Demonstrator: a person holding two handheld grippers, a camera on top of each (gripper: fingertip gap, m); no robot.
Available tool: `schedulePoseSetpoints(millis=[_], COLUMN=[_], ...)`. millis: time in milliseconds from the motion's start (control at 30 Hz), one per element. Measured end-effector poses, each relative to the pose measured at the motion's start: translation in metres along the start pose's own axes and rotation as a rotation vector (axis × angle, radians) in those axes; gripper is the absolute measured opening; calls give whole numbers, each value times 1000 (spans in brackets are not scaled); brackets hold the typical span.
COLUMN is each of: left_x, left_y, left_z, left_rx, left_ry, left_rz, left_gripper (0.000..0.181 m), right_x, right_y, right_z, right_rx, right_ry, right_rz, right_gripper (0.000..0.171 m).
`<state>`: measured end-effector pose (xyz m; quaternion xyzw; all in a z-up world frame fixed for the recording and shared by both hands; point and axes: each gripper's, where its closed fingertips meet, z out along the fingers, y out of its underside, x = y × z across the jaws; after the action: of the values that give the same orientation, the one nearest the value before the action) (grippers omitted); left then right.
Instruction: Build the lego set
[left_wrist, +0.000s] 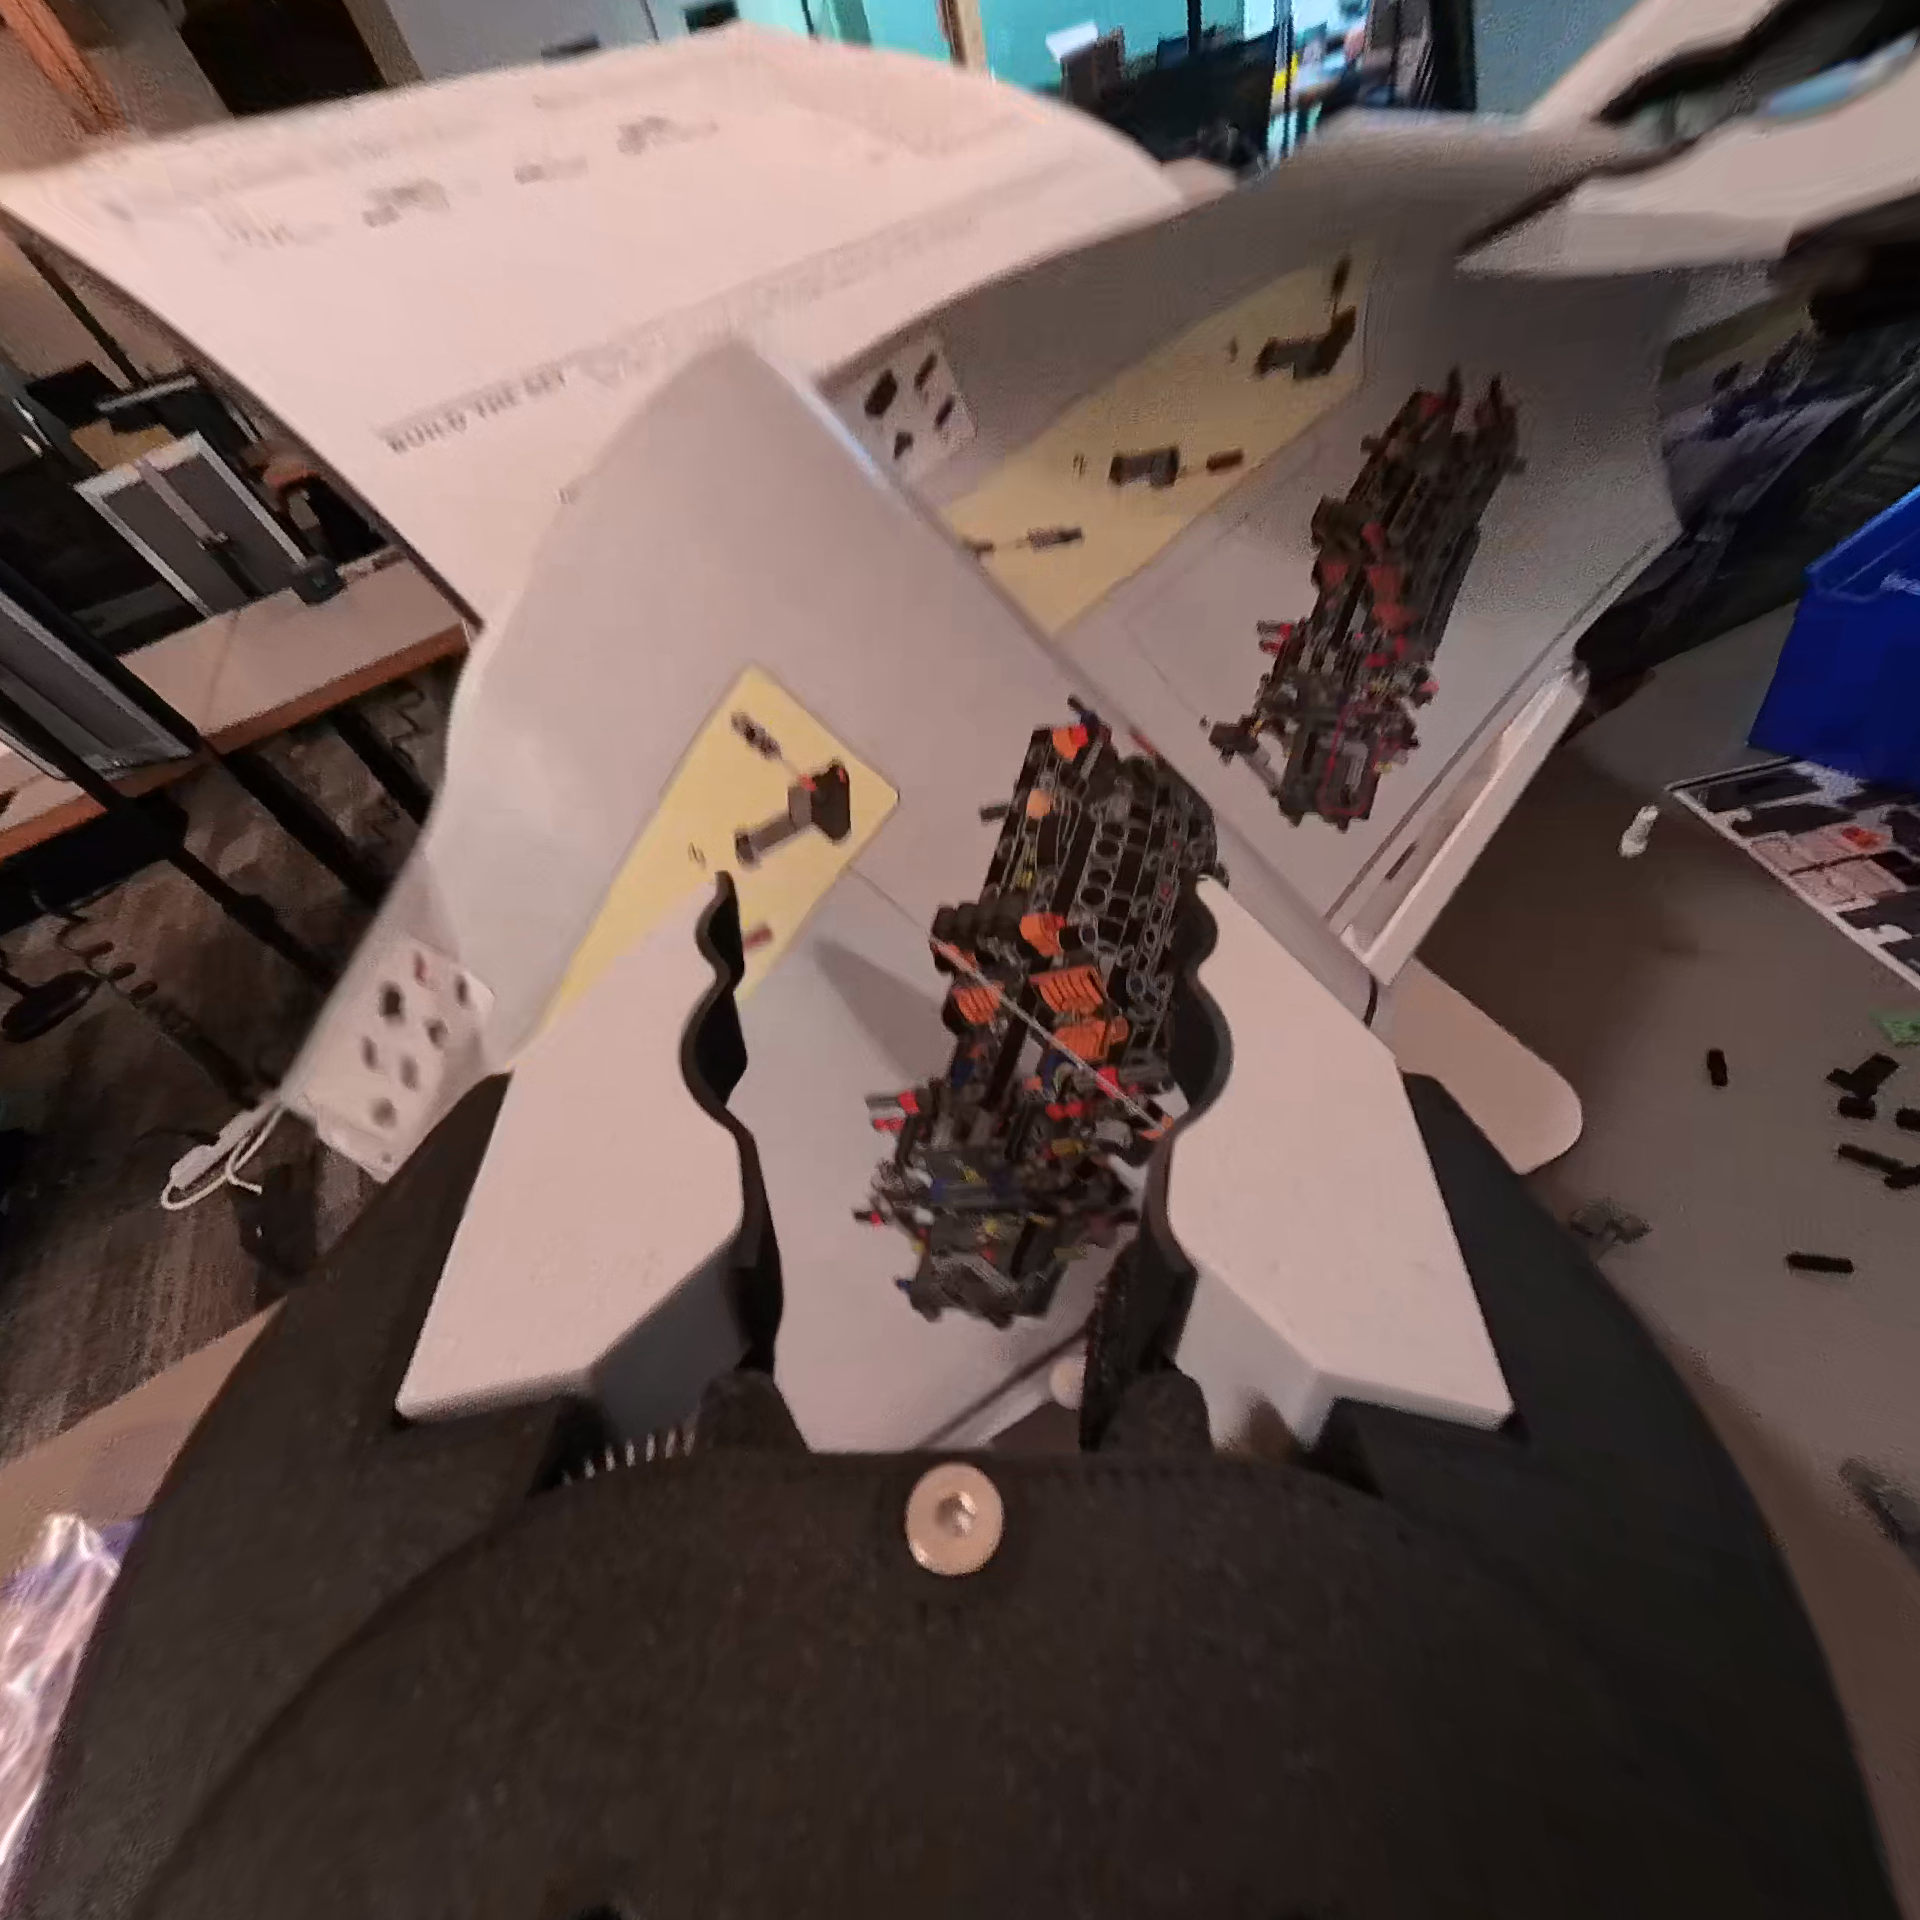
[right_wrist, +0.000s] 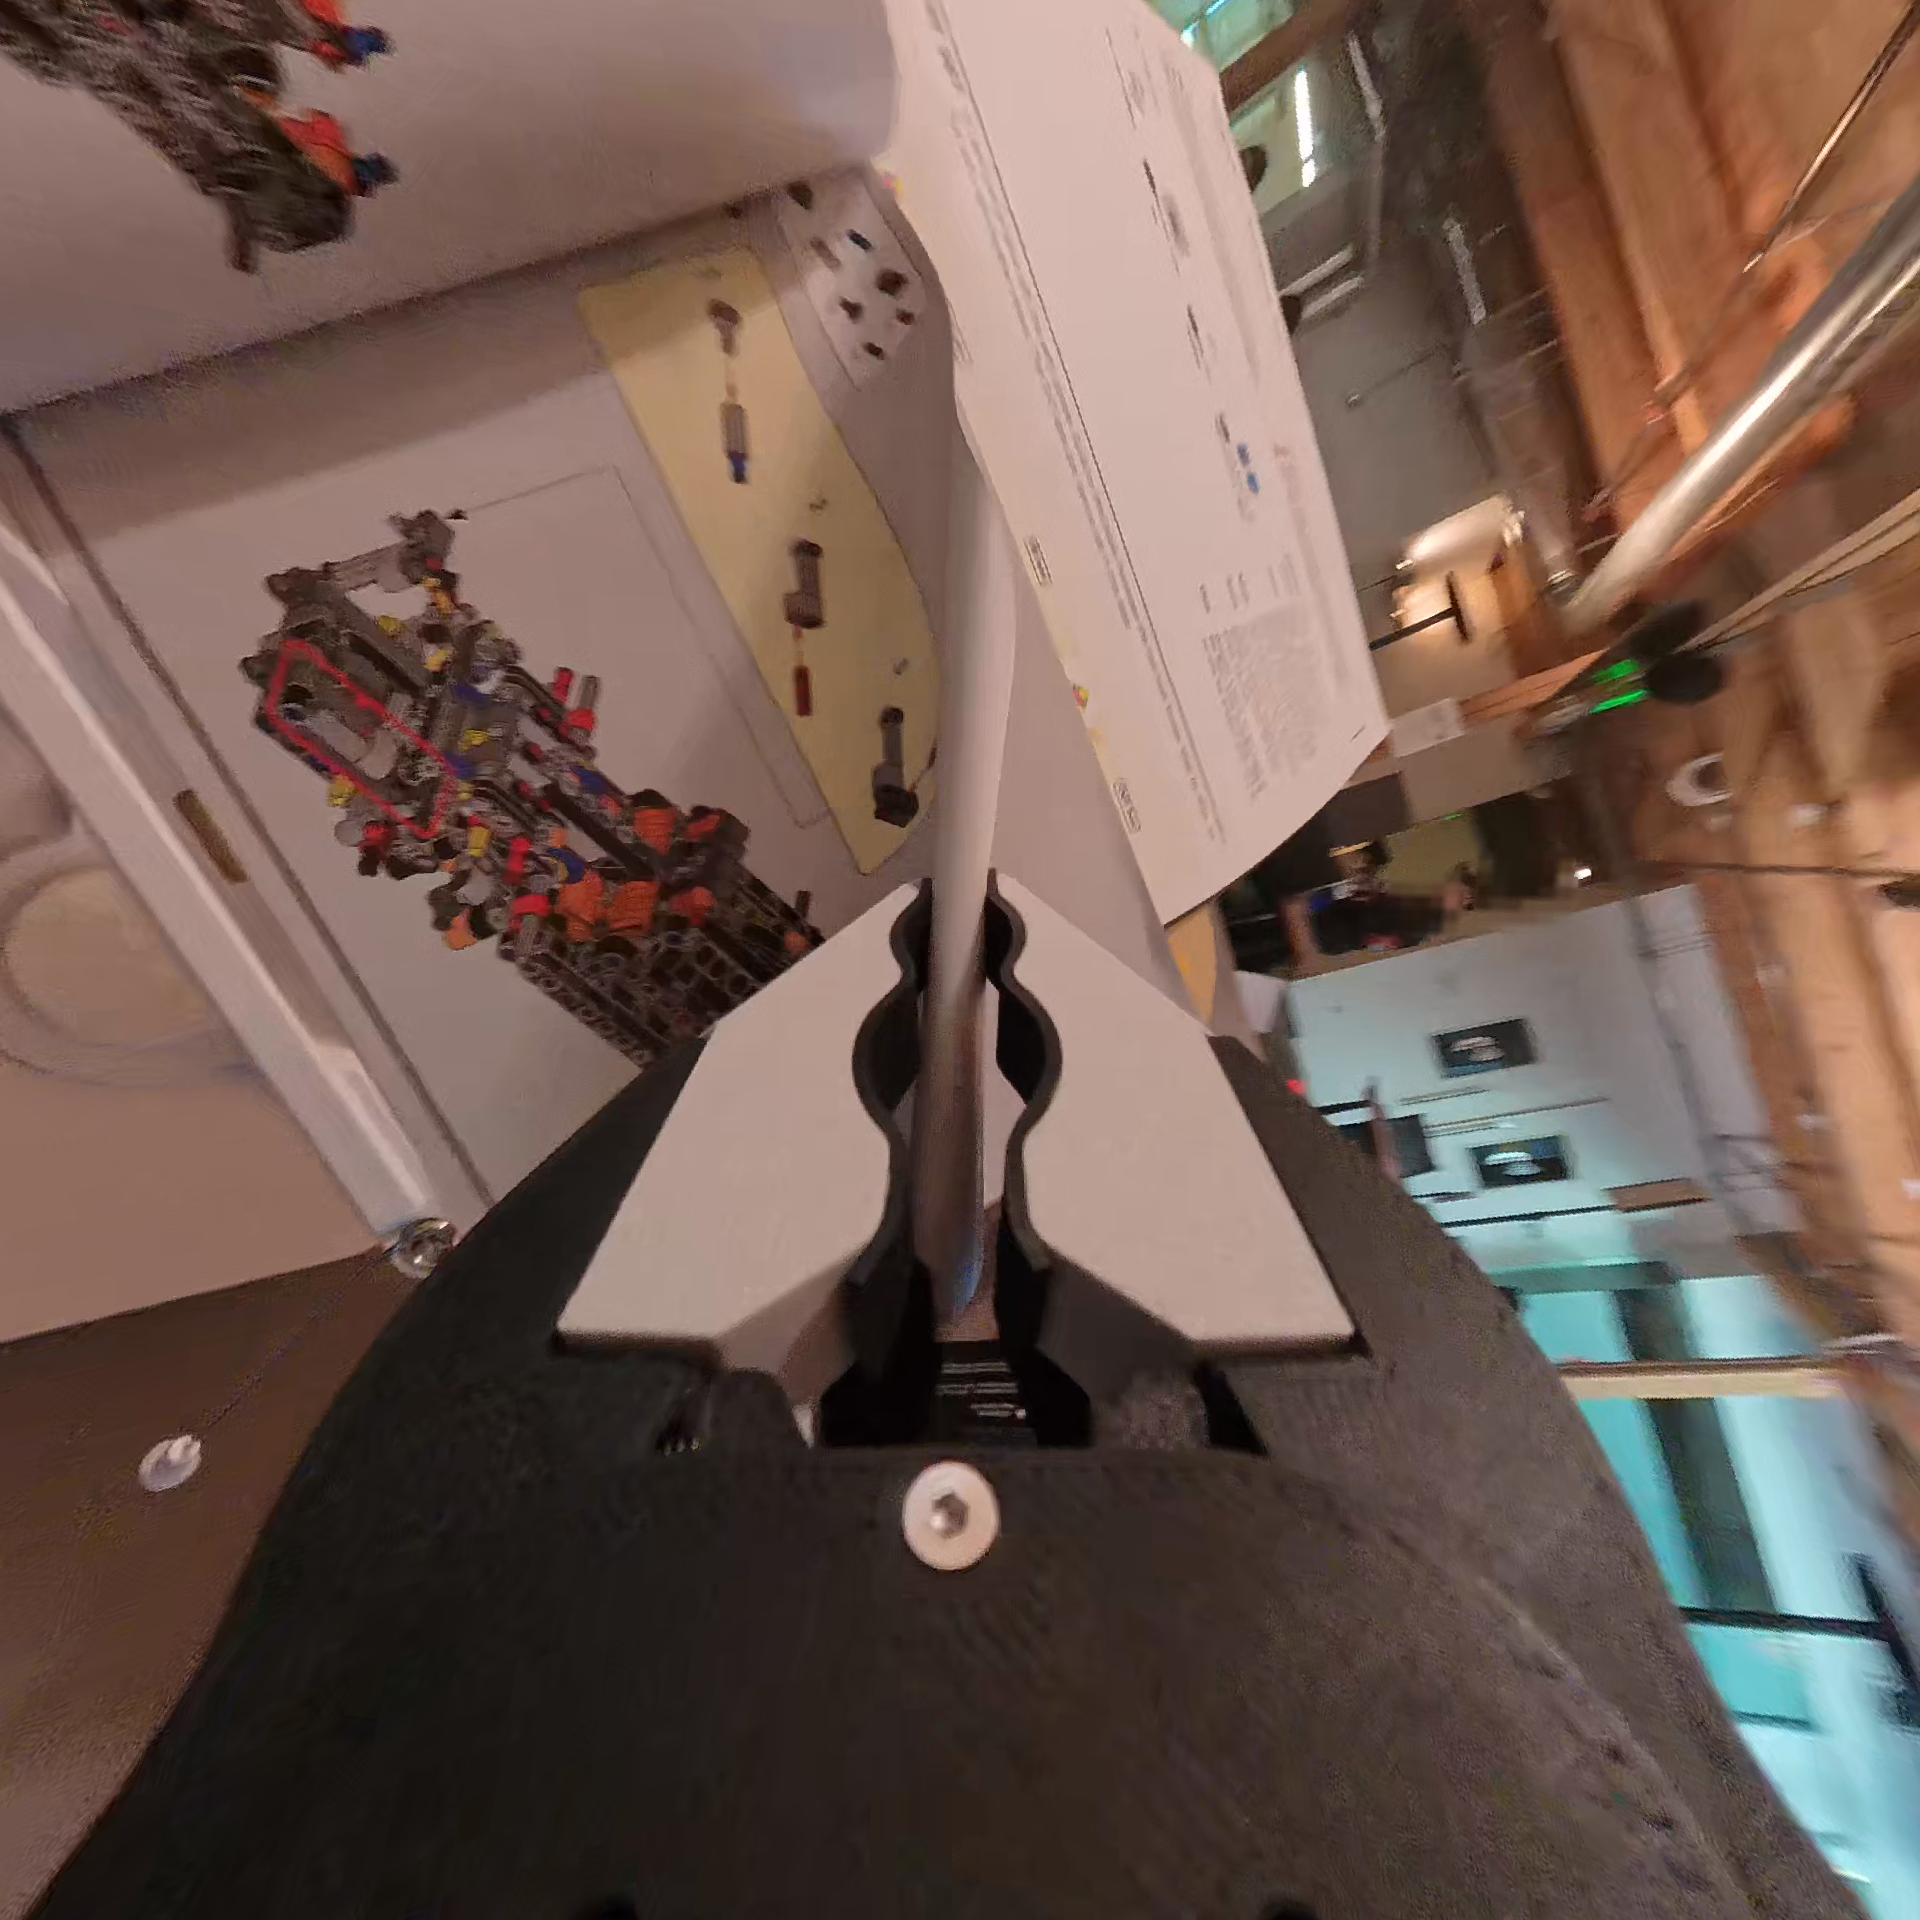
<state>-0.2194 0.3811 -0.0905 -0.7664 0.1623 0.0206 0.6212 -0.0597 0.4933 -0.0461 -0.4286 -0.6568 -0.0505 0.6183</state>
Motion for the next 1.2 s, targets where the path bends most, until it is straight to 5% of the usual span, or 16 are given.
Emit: schedulePoseSetpoints(millis=[167,333,500,567,633,733,967,1067,1133,1200], left_x=[20,59,84,88,88,88,86,86,86,83], left_y=[-38,-77,-76,-76,-78,-80,-85,-85,-86,-89], left_z=[-4,7,44,58,67,69,59,58,57,56], left_rx=[58,111,60,53,52,68,134,134,129,122], left_ry=[18,52,45,29,12,8,-9,-1,2,-3], left_rz=[113,426,710,779,808,820,806,789,775,740], left_gripper=[77,66,53,35,15,8,4,5,5,10], right_x=[-27,-42,-43,-45,-47,-40,-31,-46,-55,-54], right_y=[-36,-47,-53,-53,-54,-50,-26,-40,-49,-53], right_z=[-23,-27,-31,-31,-32,-44,-83,-94,-94,-91], right_rx=[30,23,70,82,115,173,314,408,413,393], right_ry=[124,179,174,153,115,58,-213,-343,-361,-320], right_rz=[-161,-201,-140,-119,-66,95,558,599,557,528], right_gripper=[5,5,7,9,16,42,56,43,11,0])
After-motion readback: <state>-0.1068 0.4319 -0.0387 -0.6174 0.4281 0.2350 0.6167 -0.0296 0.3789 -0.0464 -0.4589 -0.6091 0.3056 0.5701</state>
